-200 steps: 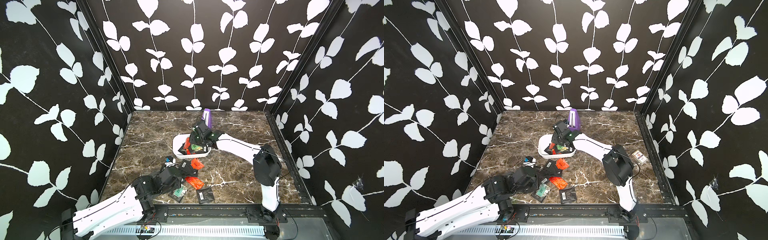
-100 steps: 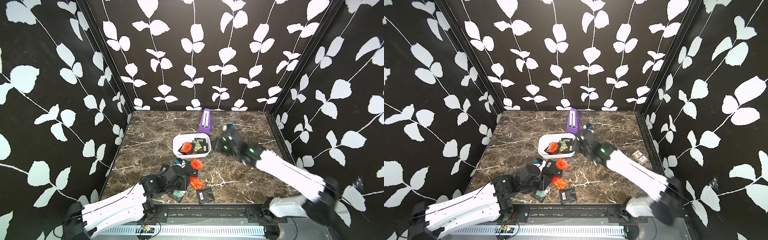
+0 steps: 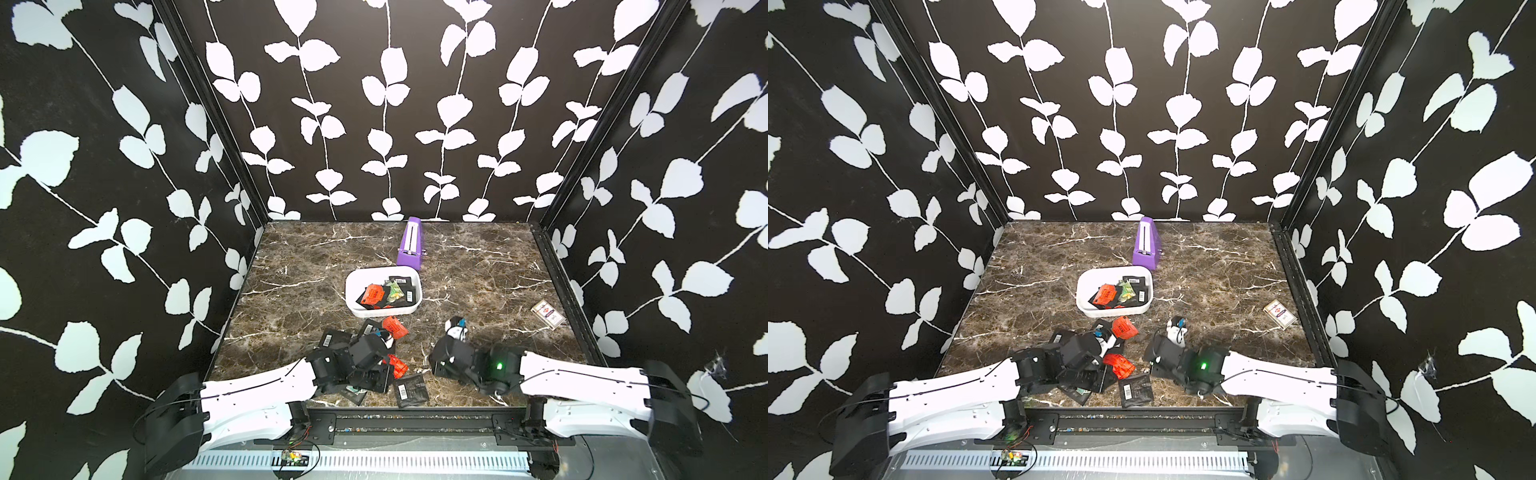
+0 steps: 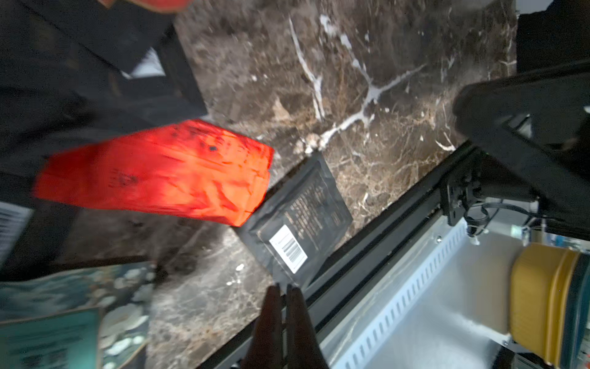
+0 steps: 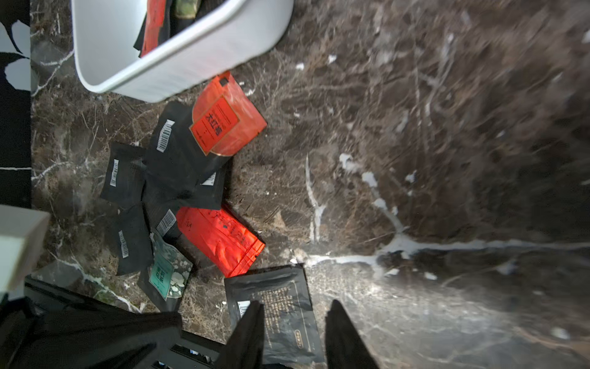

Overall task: Put the tea bags into the storage box
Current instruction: Pick up the tea bag from the center of the board.

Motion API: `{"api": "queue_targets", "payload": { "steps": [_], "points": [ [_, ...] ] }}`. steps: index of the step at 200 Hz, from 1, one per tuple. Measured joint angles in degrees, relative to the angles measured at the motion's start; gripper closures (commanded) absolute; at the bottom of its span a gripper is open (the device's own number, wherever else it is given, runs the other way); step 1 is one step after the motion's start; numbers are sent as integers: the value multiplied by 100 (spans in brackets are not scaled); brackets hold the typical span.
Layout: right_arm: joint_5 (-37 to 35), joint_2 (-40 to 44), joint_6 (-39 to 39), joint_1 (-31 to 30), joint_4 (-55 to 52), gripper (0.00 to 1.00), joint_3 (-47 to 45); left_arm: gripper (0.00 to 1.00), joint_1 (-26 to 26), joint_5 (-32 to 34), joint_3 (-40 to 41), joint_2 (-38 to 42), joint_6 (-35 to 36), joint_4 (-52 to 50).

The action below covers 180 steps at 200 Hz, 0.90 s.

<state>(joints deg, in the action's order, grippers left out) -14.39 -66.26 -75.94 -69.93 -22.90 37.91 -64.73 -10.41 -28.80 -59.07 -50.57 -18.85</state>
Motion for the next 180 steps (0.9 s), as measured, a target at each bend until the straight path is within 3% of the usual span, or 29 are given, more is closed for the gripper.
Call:
{"api": "queue_targets", "payload": {
  "steps": [63, 180],
  "points": [
    [26, -214, -466, -216, 857, 80, -481, 100, -13, -308, 361, -498, -411, 573],
    [243, -623, -774, -505, 1469, 81, -769, 100, -24, -511, 105, -1375, -522, 1064]
  ]
}}
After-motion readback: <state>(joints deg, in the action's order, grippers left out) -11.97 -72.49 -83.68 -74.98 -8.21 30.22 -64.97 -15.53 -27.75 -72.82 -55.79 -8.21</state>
